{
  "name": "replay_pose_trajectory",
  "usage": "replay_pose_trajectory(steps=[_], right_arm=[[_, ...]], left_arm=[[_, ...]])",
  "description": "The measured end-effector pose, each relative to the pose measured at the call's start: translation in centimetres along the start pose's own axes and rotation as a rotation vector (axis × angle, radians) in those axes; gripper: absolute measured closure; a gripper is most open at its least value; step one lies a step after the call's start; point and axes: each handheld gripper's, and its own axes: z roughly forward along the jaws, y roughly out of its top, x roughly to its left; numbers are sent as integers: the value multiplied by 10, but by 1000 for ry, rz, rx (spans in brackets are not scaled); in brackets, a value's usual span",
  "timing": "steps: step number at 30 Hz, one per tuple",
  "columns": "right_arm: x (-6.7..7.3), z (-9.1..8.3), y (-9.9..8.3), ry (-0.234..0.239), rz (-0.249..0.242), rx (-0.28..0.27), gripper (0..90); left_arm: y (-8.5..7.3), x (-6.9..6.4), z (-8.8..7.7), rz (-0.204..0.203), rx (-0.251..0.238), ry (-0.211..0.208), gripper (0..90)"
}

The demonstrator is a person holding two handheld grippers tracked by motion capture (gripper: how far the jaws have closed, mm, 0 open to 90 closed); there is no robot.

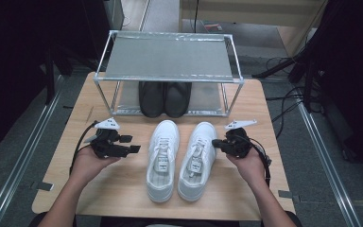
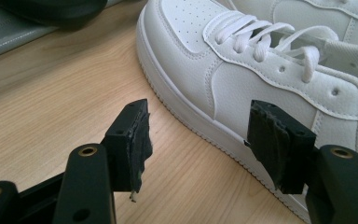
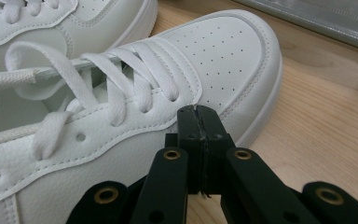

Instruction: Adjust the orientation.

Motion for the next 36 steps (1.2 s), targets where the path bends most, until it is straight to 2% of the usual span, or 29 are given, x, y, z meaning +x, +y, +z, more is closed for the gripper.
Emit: replay_pose_trajectory(steps=[13, 19, 23, 26, 27, 30, 32, 36], right_arm=[[5, 13, 11, 13, -22, -8, 900], [7, 17, 14, 21, -22, -14, 900], [9, 20, 16, 24, -24, -20, 900], [9, 20, 16, 25, -21, -16, 900], [9, 20, 16, 25, -21, -18, 900], [10, 20, 16, 24, -20, -16, 900], [10, 20, 16, 24, -20, -16, 900], [10, 20, 16, 25, -23, -17, 900]], left_arm=[[-5, -2, -1, -2, 5, 11, 392], [-4, -5, 6, 11, 28, -2, 393], [-4, -12, 18, 48, 37, -42, 412], [-3, -16, 27, 59, 75, -54, 487], [-3, -18, 29, 68, 86, -60, 555], [-2, -23, 33, 92, 101, -70, 666], [-2, -26, 37, 92, 123, -72, 710], [-2, -28, 38, 74, 124, -88, 795]])
